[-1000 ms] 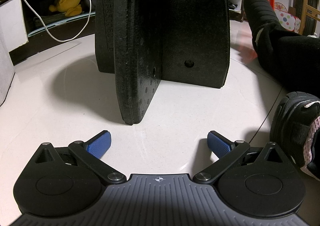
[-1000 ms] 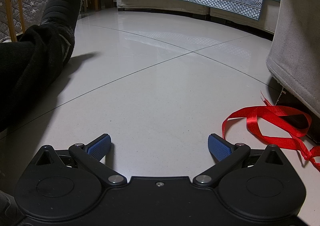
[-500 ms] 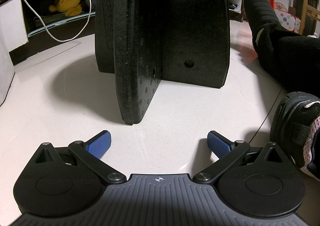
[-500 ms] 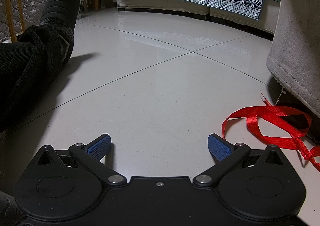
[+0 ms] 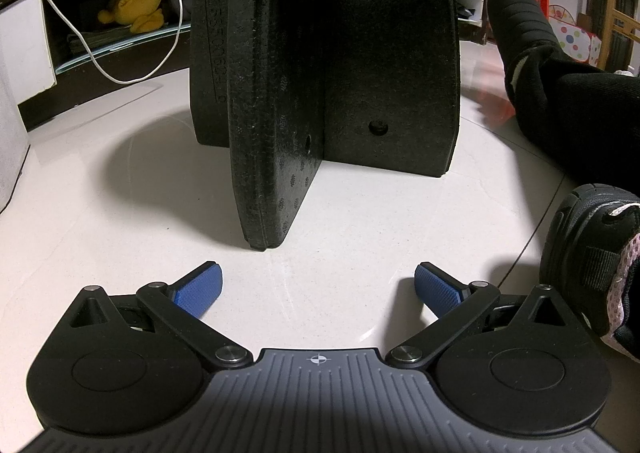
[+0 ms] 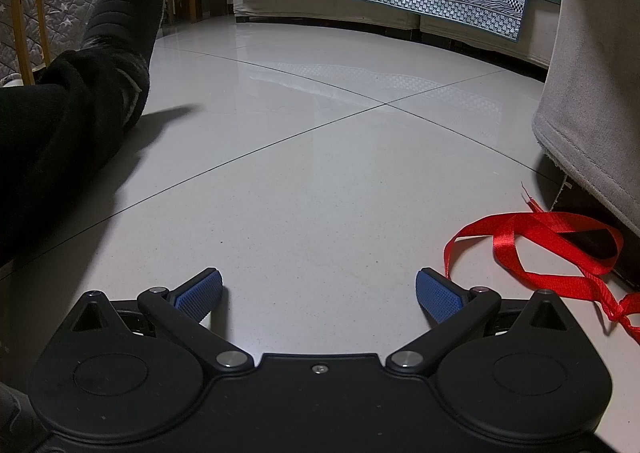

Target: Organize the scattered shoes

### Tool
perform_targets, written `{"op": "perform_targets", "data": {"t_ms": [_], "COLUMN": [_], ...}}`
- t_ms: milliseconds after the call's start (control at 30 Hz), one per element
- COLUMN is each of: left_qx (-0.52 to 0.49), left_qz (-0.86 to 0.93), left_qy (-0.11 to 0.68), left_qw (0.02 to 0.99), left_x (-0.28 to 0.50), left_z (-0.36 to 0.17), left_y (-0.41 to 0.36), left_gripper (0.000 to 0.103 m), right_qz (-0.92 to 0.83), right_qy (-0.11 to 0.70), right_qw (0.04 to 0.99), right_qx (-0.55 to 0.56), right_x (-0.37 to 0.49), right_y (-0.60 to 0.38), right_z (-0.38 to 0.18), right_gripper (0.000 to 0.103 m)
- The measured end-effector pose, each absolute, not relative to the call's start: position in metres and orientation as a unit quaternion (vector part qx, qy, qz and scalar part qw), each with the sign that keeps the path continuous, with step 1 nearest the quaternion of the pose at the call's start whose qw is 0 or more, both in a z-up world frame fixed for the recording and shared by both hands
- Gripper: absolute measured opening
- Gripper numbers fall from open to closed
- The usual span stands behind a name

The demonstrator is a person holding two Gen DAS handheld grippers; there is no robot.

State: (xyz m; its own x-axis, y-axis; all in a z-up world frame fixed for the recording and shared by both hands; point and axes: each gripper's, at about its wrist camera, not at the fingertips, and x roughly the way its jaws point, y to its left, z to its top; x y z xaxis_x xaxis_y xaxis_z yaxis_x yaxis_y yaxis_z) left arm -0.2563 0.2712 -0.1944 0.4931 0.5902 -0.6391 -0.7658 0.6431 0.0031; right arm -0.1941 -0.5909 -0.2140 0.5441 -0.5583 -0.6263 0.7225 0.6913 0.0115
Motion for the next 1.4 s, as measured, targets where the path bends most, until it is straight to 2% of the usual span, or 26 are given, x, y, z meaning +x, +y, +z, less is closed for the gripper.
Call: {"op": "perform_targets", "data": {"t_ms": [967, 1200, 1400], "left_qx": [-0.142, -0.143, -0.143], "left_qz": [0.398, 0.398, 0.398], "left_qy": [0.309, 0.309, 0.309], "left_qw": [0.852, 0.852, 0.852], "left_x": [-0.257, -0.257, -0.257], "left_z": [-0.195, -0.195, -0.195], "left_y": [0.271, 0.271, 0.271], "left_gripper": [0.103, 0.103, 0.103], "right_qz": [-0.376, -0.376, -0.408], "right_qy": [0.307, 0.347, 0.323], "right_qw": [0.863, 0.838, 0.829], "right_qx": [0.141, 0.187, 0.206], "right_x": [-0.193, -0.194, -0.206], "right_y": [-0.590, -0.599, -0.603], "right_z": [-0.213, -0.199, -0.200], "right_gripper": [0.103, 0.103, 0.103]}}
